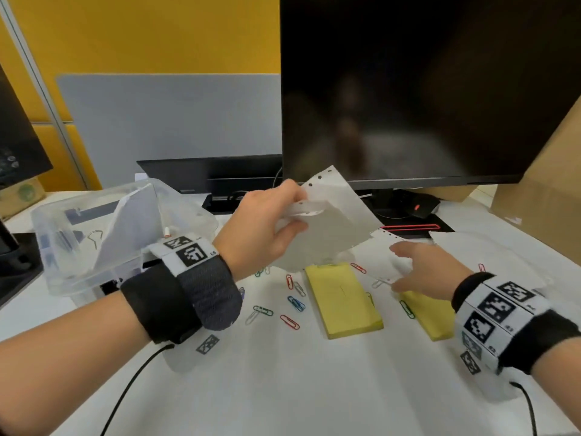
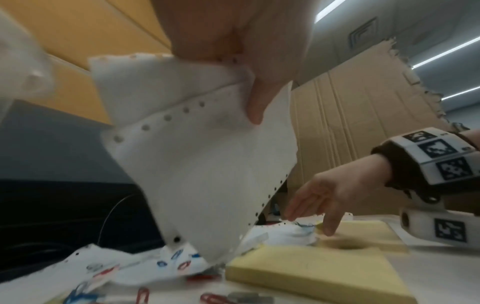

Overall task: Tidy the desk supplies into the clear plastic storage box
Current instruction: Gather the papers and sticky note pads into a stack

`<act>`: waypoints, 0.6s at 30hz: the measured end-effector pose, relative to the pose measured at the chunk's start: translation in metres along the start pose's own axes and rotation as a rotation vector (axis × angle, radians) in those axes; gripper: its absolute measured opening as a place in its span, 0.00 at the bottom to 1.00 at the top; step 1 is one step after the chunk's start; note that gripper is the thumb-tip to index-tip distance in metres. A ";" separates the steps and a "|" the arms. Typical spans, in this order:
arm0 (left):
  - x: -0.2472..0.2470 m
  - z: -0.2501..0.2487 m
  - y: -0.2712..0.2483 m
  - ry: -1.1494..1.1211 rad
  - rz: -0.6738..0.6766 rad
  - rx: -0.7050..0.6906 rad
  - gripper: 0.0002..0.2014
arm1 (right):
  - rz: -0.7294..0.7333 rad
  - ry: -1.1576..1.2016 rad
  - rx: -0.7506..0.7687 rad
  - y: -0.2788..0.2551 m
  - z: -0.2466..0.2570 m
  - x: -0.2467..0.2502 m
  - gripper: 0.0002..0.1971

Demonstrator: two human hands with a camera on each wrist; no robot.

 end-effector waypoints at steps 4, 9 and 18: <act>-0.010 0.005 -0.013 -0.078 -0.093 -0.026 0.25 | 0.122 -0.077 0.002 0.002 0.001 -0.007 0.40; -0.032 0.005 -0.019 0.005 0.005 -0.226 0.28 | 0.079 -0.230 0.051 0.005 0.002 -0.009 0.26; -0.046 0.010 -0.020 0.061 0.027 -0.411 0.08 | -0.329 0.141 0.196 0.001 0.005 0.012 0.11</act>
Point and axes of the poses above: each hand's wrist, its own y-axis towards the middle knuckle, its own x-axis out of the back of the hand, z = x × y, the point moved 4 cm from there along y, towards the middle knuckle, and after that the axes turned 10 degrees about -x, right-handed, at the moved point
